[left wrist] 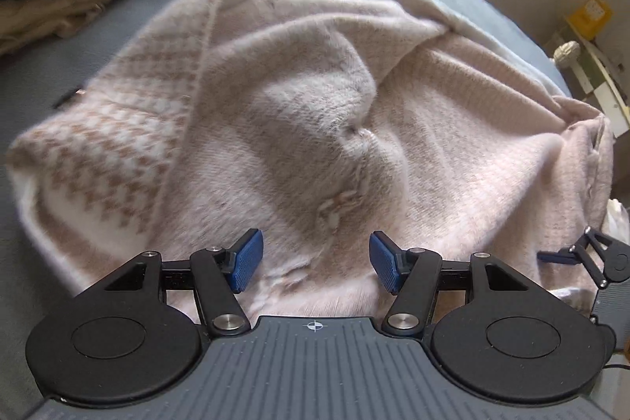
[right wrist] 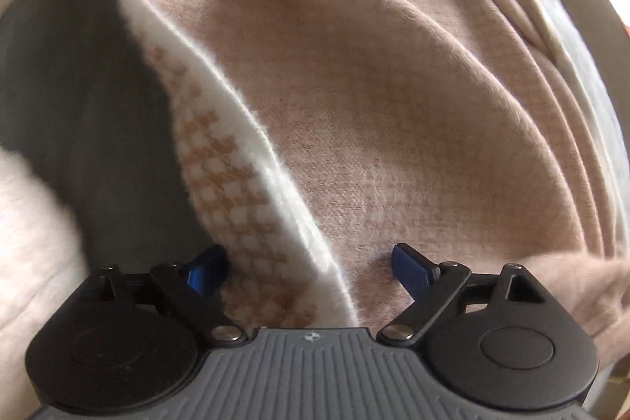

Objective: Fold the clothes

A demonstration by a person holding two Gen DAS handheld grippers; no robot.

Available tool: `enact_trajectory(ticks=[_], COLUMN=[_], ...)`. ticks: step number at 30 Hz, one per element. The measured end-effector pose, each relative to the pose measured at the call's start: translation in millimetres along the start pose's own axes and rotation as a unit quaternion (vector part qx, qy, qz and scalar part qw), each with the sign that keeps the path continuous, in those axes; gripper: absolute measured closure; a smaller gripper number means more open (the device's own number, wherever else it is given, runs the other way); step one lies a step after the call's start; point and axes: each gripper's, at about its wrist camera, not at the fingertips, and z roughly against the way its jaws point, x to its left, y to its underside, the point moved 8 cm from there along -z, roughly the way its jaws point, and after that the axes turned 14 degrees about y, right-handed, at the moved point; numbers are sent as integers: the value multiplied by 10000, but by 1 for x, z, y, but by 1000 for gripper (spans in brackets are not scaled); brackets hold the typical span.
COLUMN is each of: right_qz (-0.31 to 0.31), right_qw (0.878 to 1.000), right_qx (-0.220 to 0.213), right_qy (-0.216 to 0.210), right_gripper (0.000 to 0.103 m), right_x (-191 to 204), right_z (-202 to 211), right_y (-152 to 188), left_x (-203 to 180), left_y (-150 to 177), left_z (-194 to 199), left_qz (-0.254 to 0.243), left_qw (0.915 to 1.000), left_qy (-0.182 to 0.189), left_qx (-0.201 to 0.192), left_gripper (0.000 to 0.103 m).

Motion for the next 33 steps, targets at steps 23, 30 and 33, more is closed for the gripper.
enact_trajectory(ticks=[23,30,33], right_qz=[816,-100,-350], right_qw=[9848,9932,9936], right_qx=[1530,1160,1039], right_qy=[-69,-35,-262], right_gripper=[94,45,43], right_x=[28,-9,-6], right_z=[72,118,142], right_y=[147,125,115], left_x=[-4,24,36], left_y=[58,51,47], left_z=[77,80,81], left_qz=[62,871,1136], left_qw=[9999,9954,9924], left_qy=[122,362,372], left_qx=[-25,-156,-292], left_gripper=[43,36,36])
